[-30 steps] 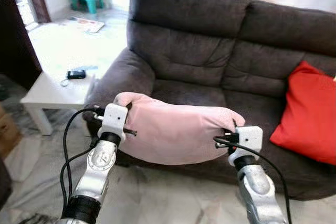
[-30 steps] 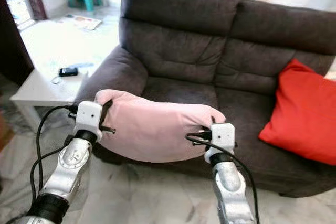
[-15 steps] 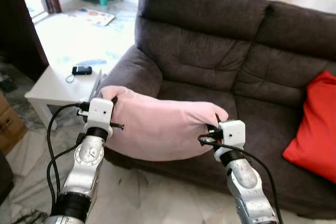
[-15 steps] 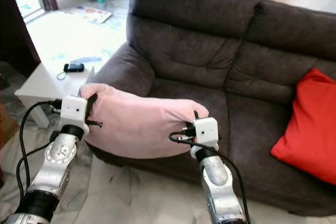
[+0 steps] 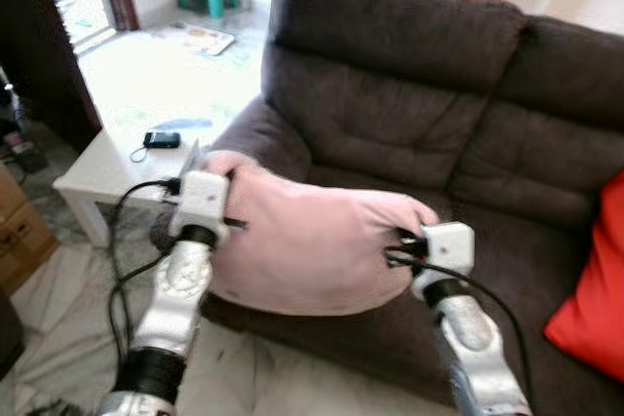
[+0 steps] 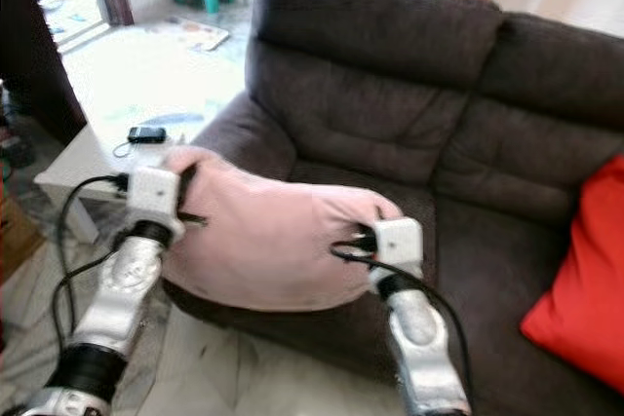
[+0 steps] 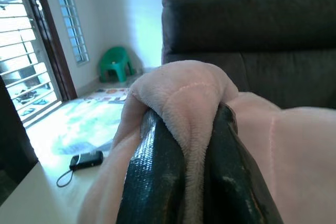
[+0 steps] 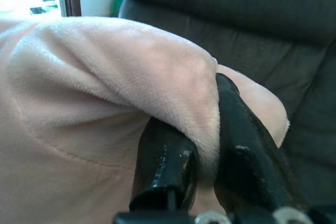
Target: Move the pillow to the sofa from floor
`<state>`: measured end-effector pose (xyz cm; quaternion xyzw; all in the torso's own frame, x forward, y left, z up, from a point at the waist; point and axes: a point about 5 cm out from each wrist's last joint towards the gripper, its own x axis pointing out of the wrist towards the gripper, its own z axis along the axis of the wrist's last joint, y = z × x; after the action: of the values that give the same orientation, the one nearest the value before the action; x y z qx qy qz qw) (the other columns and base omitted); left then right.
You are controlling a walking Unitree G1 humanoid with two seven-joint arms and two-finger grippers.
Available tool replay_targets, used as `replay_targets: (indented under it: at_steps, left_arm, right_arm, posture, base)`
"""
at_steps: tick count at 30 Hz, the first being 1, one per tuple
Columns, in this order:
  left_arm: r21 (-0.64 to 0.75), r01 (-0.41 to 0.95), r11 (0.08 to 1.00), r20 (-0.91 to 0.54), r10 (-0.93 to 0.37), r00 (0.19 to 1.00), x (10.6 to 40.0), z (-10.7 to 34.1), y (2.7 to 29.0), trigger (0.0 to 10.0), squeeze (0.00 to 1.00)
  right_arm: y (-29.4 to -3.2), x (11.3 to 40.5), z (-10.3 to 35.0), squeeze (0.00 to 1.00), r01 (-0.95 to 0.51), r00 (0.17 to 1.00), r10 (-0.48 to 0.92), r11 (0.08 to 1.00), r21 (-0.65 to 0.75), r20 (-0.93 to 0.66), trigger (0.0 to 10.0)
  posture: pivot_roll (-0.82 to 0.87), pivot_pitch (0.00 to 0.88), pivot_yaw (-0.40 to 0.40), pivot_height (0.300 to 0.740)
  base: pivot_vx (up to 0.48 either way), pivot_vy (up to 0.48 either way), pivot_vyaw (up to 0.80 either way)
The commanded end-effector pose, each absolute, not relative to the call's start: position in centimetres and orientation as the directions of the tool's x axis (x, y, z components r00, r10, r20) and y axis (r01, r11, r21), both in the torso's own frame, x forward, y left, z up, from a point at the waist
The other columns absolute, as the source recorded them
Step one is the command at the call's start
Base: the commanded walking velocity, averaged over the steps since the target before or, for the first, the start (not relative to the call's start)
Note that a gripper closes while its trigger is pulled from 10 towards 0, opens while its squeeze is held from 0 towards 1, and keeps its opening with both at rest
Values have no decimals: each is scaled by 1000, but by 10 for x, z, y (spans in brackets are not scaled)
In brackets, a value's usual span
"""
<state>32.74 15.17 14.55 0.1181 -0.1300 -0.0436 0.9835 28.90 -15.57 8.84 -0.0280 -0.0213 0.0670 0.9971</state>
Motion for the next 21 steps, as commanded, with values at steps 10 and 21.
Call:
replay_targets:
  at_steps: [10,21]
  left_arm:
    - [233,47,971,328,-124,937,332,172,153,10000,0]
    - [228,74,971,310,-144,940,332,170,150,10000,0]
  right_arm:
    - [-146,297,112,0,-145,978,149,989,-38,143,10000]
    - [-146,296,110,0,-141,981,146,989,-47,129,10000]
  posture:
    - [116,0,-135,740]
    - [115,0,-132,740]
  base:
    - [321,0,0]
    - [322,0,0]
